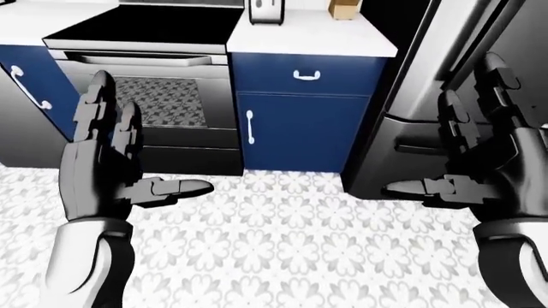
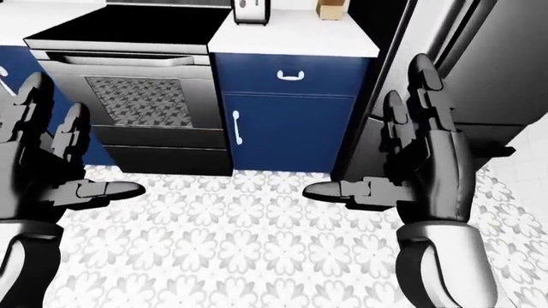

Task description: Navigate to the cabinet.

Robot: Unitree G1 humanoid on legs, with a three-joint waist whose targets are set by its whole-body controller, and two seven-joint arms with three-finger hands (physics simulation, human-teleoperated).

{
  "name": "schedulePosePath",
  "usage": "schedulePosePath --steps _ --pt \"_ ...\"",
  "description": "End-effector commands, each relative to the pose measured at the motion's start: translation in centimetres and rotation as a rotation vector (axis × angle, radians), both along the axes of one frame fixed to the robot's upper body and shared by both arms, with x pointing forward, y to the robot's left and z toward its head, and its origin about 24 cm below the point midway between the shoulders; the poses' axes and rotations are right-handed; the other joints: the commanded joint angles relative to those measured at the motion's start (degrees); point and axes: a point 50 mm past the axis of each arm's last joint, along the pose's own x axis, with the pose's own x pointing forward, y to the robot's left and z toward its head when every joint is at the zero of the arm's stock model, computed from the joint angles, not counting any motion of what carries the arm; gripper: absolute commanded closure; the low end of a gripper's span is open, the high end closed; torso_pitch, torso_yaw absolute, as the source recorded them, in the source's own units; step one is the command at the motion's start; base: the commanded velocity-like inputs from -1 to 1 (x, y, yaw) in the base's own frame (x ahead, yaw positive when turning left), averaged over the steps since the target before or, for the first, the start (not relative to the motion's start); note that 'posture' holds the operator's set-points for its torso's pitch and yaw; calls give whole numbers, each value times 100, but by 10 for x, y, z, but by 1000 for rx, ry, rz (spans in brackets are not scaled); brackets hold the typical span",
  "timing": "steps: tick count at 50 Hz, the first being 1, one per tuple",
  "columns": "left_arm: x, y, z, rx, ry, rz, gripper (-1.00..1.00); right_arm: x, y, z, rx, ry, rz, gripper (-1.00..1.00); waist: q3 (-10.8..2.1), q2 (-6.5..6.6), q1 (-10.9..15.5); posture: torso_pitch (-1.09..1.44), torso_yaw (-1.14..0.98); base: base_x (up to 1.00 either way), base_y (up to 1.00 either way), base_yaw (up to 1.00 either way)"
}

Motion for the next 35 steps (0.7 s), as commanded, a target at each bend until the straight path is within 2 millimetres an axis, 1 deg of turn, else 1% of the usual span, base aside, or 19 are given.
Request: schedulePosePath --steps 1,21,22,23,24,25,26,27,30,31,32,34,35 --pt "-5 -1 12 20 -82 -1 -100 -4 0 9 -5 -68 -5 -100 -107 -4 0 0 0 2 0 0" --pt "-4 -2 11 19 -78 -3 -100 -5 -2 12 -2 -77 -12 -100 -29 -20 5 0 0 3 0 0" --pt "-3 -2 11 20 -78 -3 -100 -5 -2 12 -1 -79 -12 -100 -38 -21 9 0 0 3 0 0" --pt "-4 -2 12 19 -77 -3 -100 -5 -2 12 -3 -80 -14 -100 -116 19 -9 0 0 6 0 0" --pt "-4 -2 12 20 -77 -3 -100 -5 -2 12 -2 -81 -14 -100 -68 30 -28 0 0 16 0 0" --pt "-4 -2 12 19 -77 -4 -100 -5 -2 12 -2 -81 -14 -100 12 29 -35 0 0 20 0 0" --pt "-4 -2 12 20 -77 -4 -100 -5 -3 12 -1 -81 -14 -100 56 16 -42 0 0 20 0 0" --pt "-5 -2 12 19 -77 -4 -100 -5 -3 12 -2 -81 -14 -100 63 -13 -41 0 0 20 0 0" --pt "-4 -2 12 19 -77 -4 -100 -5 -2 12 -1 -80 -13 -100 73 -199 -46 0 0 20 0 0" --pt "-4 -2 12 19 -76 -4 -100 -5 -2 12 -1 -80 -14 -100 41 -178 -46 0 0 19 0 0" --pt "-4 -2 11 20 -76 -3 -100 -5 -2 12 -1 -80 -14 -100 14 -107 -76 0 0 20 0 0" --pt "-4 -2 12 19 -76 -3 -100 -5 -2 12 -1 -80 -14 -100 46 -172 -77 0 0 20 0 0" --pt "-4 -2 11 18 -76 -2 -100 -5 -2 12 -1 -80 -14 -100 38 -153 -91 0 0 19 0 0"
